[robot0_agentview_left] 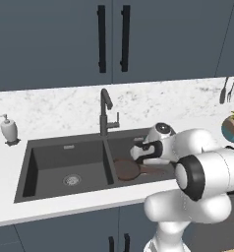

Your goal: Pick the pan and sponge and place them into the sink. Then turn on the water.

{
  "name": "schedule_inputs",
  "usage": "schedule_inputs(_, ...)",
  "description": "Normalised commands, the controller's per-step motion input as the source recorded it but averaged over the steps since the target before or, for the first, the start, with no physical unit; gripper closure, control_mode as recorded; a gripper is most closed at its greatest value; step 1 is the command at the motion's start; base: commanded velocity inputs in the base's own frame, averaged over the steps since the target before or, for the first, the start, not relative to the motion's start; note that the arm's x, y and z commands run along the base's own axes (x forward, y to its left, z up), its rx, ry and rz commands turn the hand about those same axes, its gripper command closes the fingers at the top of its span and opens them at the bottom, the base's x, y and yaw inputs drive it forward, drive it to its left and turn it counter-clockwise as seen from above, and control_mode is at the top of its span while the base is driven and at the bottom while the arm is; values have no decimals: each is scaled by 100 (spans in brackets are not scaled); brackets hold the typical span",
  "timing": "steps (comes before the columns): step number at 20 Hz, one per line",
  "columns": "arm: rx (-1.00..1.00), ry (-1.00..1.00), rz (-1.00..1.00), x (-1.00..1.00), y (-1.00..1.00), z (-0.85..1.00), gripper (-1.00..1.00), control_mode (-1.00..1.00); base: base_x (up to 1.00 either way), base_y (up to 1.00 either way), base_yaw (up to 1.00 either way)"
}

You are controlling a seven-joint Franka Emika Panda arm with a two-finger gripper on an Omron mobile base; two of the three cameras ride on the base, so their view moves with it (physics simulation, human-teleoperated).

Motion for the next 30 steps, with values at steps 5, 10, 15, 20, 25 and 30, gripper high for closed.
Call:
schedule_inputs(5,0,13,0,5,0,-34,100,-100,0,0,0)
schedule_inputs(10,0,8,0,0,1,-29,100,-100,0,0,0)
schedule_inputs(15,0,1,0,12,0,-23,100,-100,0,0,0)
schedule_inputs(20,0,0,0,25,0,-33,100,-100,0,0,0)
schedule_inputs(25,0,0,0,22,0,-37,100,-100,0,0,0)
schedule_inputs(30,0,-1,0,32,0,-35,100,-100,0,0,0)
